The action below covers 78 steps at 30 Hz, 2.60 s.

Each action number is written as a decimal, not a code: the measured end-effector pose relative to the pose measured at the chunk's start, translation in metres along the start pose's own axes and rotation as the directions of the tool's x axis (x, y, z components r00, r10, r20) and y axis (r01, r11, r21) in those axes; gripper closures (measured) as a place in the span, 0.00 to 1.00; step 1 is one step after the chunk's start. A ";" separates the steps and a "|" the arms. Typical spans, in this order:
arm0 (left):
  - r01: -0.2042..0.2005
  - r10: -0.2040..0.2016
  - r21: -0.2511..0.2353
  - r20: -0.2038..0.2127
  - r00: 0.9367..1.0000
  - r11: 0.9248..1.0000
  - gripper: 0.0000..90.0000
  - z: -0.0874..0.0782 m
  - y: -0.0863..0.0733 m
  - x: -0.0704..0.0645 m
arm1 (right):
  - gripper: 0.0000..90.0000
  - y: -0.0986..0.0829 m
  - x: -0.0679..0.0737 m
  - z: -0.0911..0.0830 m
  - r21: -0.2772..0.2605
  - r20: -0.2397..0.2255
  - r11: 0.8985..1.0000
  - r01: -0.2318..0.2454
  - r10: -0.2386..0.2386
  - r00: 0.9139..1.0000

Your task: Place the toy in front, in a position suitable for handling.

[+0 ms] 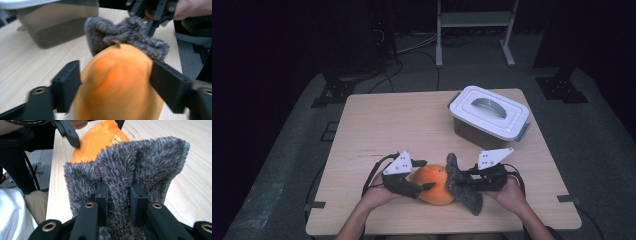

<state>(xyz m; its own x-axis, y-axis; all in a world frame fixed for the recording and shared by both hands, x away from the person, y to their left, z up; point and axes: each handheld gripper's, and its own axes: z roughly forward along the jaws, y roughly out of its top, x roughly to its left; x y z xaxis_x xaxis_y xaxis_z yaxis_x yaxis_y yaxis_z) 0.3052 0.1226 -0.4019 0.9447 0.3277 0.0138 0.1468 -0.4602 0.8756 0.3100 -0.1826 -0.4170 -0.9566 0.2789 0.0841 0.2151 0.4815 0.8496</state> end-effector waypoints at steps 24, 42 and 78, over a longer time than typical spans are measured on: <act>-0.015 0.015 0.010 0.029 0.999 1.000 0.37 0.003 0.003 -0.004 | 0.80 0.012 0.013 -0.001 -0.057 0.019 0.997 0.045 -0.044 0.999; -0.017 0.017 0.005 0.007 1.000 1.000 0.53 -0.007 0.010 -0.006 | 0.82 0.017 0.012 -0.018 -0.128 0.067 0.990 0.055 -0.047 0.997; 0.051 -0.051 0.009 -0.038 0.998 0.999 0.30 -0.005 0.014 -0.003 | 0.80 0.011 0.014 0.004 -0.057 0.054 0.998 0.038 -0.035 0.998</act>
<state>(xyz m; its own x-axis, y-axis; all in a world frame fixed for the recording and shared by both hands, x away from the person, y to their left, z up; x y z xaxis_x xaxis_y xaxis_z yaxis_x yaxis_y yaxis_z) 0.3031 0.1197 -0.3875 0.9242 0.3817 -0.0122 0.1974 -0.4503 0.8708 0.2995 -0.1700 -0.4088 -0.9517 0.3059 0.0262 0.1668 0.4436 0.8806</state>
